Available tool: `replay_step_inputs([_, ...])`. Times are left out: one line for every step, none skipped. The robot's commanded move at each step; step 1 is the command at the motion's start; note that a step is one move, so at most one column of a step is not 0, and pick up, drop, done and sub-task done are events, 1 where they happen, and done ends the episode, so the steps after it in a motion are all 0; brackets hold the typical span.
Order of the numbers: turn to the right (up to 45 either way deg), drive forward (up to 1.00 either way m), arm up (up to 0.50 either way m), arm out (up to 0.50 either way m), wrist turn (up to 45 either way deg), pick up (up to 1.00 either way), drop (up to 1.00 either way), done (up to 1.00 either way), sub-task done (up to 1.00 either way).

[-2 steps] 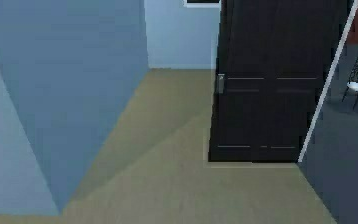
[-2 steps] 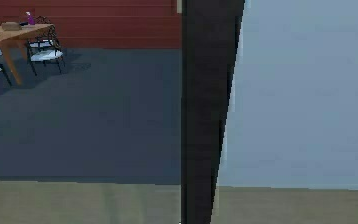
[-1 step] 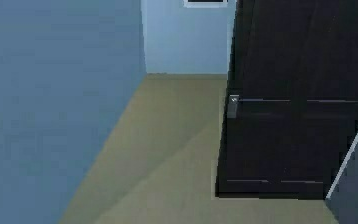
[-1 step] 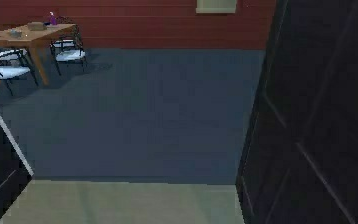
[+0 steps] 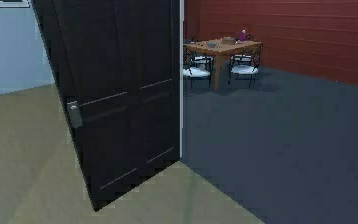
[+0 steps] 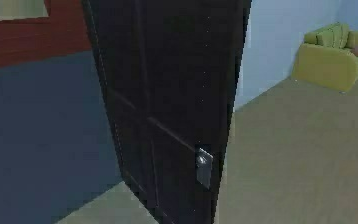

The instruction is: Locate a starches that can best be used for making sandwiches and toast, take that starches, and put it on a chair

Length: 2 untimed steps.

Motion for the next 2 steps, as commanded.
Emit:
replay_step_inputs([27.0, 0.0, 0.0, 0.0, 0.0, 0.0, 0.0, 0.0, 0.0])
replay_step_inputs([0.0, 1.0, 0.0, 0.0, 0.0, 0.0, 0.0, 0.0, 0.0])
